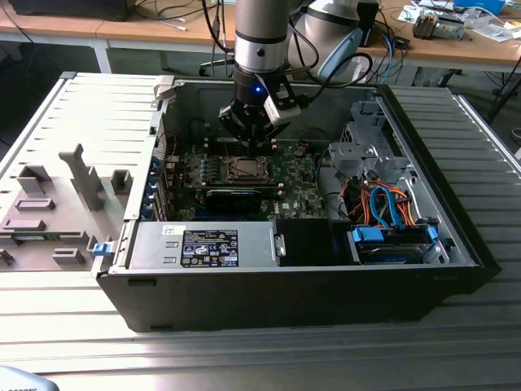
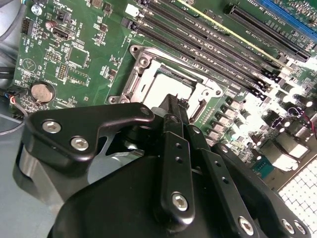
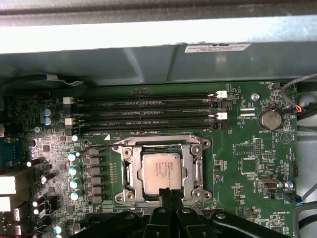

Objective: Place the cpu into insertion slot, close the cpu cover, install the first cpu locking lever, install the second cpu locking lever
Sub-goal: 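Install the first cpu locking lever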

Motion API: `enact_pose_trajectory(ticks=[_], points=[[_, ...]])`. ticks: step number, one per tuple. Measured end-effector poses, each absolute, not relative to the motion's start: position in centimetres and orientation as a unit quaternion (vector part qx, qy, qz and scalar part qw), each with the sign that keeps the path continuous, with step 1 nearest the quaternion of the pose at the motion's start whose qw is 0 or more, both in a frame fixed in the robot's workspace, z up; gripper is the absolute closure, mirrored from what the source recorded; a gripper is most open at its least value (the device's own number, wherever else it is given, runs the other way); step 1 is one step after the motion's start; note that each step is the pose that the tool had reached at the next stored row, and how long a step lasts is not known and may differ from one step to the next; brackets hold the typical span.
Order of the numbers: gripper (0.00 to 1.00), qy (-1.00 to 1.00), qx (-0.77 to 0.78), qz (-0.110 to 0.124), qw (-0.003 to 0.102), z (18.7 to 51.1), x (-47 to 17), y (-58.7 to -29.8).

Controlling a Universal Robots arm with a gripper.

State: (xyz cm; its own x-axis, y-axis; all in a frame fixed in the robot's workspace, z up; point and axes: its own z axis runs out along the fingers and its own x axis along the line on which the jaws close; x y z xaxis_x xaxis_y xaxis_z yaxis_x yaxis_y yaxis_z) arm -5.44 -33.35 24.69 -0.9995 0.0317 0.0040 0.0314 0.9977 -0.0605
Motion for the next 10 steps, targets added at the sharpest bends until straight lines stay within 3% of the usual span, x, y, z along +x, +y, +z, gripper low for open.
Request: enact_pose_trajectory(ticks=[10], points=[[0.89,-0.999,-0.009,0.03,0.002,24.69,-5.44,-33.35]])
